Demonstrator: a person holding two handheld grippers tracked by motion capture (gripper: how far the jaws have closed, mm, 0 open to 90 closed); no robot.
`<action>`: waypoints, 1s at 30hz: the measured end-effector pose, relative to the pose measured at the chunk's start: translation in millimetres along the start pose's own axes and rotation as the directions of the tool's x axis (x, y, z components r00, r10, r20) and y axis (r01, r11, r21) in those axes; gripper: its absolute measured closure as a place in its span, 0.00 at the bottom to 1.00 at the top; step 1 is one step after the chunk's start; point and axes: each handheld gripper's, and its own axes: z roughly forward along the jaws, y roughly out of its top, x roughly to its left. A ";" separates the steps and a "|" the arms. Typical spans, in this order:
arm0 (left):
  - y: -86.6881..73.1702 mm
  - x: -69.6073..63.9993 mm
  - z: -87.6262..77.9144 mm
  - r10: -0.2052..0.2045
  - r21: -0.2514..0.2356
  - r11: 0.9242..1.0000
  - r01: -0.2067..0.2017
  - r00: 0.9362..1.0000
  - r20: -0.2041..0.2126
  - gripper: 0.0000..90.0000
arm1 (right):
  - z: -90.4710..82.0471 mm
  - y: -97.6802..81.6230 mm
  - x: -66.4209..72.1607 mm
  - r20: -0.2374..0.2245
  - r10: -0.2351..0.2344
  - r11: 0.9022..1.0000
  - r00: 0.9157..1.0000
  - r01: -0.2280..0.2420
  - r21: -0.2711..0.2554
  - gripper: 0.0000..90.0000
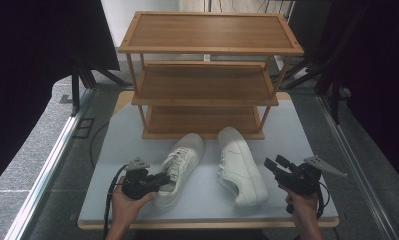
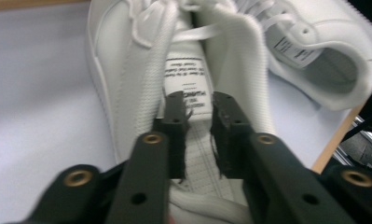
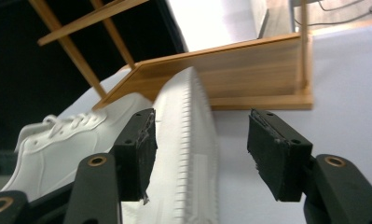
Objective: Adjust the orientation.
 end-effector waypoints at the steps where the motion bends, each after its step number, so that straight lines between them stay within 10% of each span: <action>1: -0.1 -0.6 -2.5 0.000 -0.017 1.000 0.000 1.000 -0.004 0.77 | 1.4 -0.1 3.8 -0.004 -0.017 1.000 1.000 0.017 0.006 0.47; 10: -3.7 2.3 -27.6 -0.034 -0.107 0.994 0.035 0.999 0.016 0.50 | 15.1 -4.6 36.1 -0.052 -0.131 0.991 0.990 0.133 0.034 0.49; 16: -0.1 14.1 -34.4 -0.094 -0.181 0.977 0.109 0.992 0.088 0.45 | 13.4 -7.1 51.8 -0.089 -0.228 0.972 0.970 0.231 0.028 0.49; 25: 0.4 10.0 -35.1 -0.084 -0.180 0.978 0.102 0.991 0.105 0.44 | 7.2 -6.9 59.6 -0.078 -0.237 0.969 0.968 0.241 0.054 0.50; 30: 3.3 9.6 -41.0 -0.085 -0.200 0.974 0.104 0.991 0.102 0.44 | 10.6 -9.9 74.3 -0.153 -0.273 0.955 0.950 0.287 0.076 0.56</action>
